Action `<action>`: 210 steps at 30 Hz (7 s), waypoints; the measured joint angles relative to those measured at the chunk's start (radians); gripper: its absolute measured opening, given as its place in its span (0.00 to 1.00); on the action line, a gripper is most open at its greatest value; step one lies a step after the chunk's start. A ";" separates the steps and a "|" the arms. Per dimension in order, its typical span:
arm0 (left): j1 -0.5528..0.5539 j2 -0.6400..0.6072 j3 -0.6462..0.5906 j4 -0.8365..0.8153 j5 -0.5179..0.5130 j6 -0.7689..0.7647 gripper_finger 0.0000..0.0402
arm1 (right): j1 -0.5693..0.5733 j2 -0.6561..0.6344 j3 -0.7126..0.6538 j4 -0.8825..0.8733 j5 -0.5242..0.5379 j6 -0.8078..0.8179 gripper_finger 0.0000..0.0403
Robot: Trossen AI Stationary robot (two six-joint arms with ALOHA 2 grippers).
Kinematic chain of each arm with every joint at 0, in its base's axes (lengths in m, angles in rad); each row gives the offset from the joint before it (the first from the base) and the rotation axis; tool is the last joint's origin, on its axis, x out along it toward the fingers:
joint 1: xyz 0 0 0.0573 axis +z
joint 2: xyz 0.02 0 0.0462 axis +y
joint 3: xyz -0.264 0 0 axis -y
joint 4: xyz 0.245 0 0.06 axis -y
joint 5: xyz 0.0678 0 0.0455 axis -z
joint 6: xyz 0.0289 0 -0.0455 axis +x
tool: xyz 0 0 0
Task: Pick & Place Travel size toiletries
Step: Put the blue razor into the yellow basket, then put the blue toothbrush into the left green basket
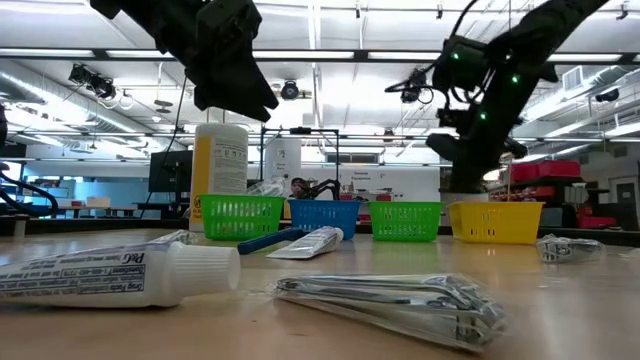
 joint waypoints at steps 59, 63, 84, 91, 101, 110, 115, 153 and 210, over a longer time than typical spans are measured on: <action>-0.002 0.000 0.000 -0.014 0.066 -0.220 0.50 | 0.208 -0.080 0.053 0.380 -0.488 -0.626 0.31; -0.006 0.000 0.000 -0.026 0.075 -0.277 0.50 | 0.231 -0.080 0.053 0.401 -0.464 -0.638 0.31; -0.123 0.000 0.000 -0.340 0.099 -0.685 0.50 | 0.234 0.075 0.054 0.577 -0.489 -0.674 0.51; -0.146 0.000 0.000 -0.312 0.062 -0.625 0.50 | 0.250 0.098 0.054 0.528 -0.567 -0.690 0.51; -0.145 0.000 0.000 -0.314 0.041 -0.580 0.50 | 0.418 0.005 0.117 0.017 -0.721 -0.644 0.49; -0.145 0.000 0.000 -0.312 -0.095 -0.567 0.50 | 0.679 0.004 0.037 -0.305 -0.591 -0.414 0.49; -0.122 0.000 0.000 -0.298 -0.093 -0.469 0.50 | 0.762 0.006 -0.008 -0.161 -0.544 -0.338 0.49; 0.053 0.000 0.000 -0.267 -0.057 -0.367 0.50 | 0.899 0.204 0.083 0.036 -0.394 -0.465 0.10; 0.224 0.377 0.109 0.292 0.728 -0.318 0.50 | 0.572 0.406 0.255 0.536 0.109 -1.394 0.09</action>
